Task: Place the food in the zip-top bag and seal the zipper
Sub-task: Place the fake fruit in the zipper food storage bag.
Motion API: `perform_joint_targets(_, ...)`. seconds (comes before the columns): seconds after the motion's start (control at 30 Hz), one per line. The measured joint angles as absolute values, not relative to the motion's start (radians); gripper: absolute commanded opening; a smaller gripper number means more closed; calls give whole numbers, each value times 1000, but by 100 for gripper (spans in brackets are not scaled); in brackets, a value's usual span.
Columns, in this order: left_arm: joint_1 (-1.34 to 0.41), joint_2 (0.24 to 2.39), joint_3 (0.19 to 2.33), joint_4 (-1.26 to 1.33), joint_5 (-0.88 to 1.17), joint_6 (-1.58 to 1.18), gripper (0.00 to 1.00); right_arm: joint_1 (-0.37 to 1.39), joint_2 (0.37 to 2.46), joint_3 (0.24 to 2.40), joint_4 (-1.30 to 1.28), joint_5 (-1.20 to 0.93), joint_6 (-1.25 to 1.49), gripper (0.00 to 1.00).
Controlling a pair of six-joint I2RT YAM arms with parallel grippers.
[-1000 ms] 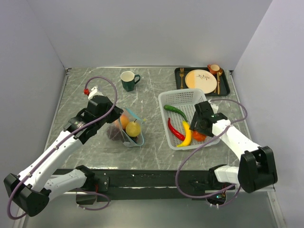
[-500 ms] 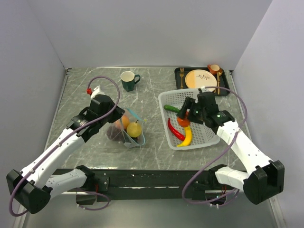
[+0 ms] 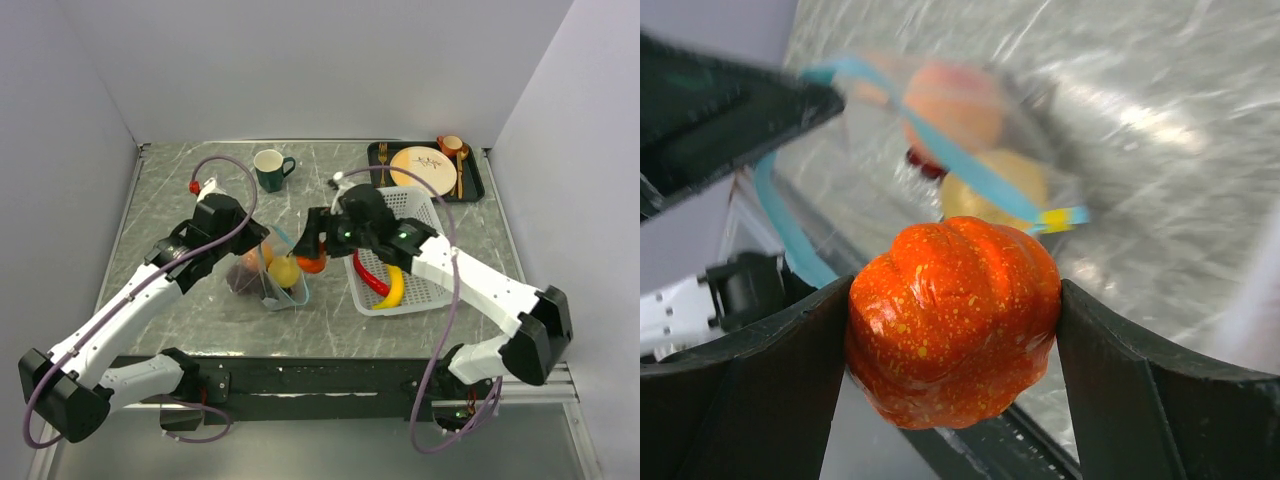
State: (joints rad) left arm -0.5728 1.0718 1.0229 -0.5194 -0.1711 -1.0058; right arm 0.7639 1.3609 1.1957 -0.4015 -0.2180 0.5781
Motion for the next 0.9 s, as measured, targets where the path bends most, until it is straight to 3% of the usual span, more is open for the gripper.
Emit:
perform_joint_targets(0.27,-573,1097,1046,-512,-142,-1006,3,855,1461,1225,-406,-237,576,37)
perform_joint_targets(0.47,-573,1098,1046,-500,-120,-1006,2,867,1527,1287,-404,-237,563,44)
perform_joint_targets(0.57,-573,1098,1048,-498,-117,-1006,3,871,1563,1312,-404,-237,552,52)
perform_joint_targets(0.8,-573,1070,1050,-503,-128,-1006,5,876,1622,1378,-427,-249,490,87)
perform_joint_targets(0.9,-573,1050,1053,-514,-147,-1006,7,876,1618,1382,-432,-250,461,92)
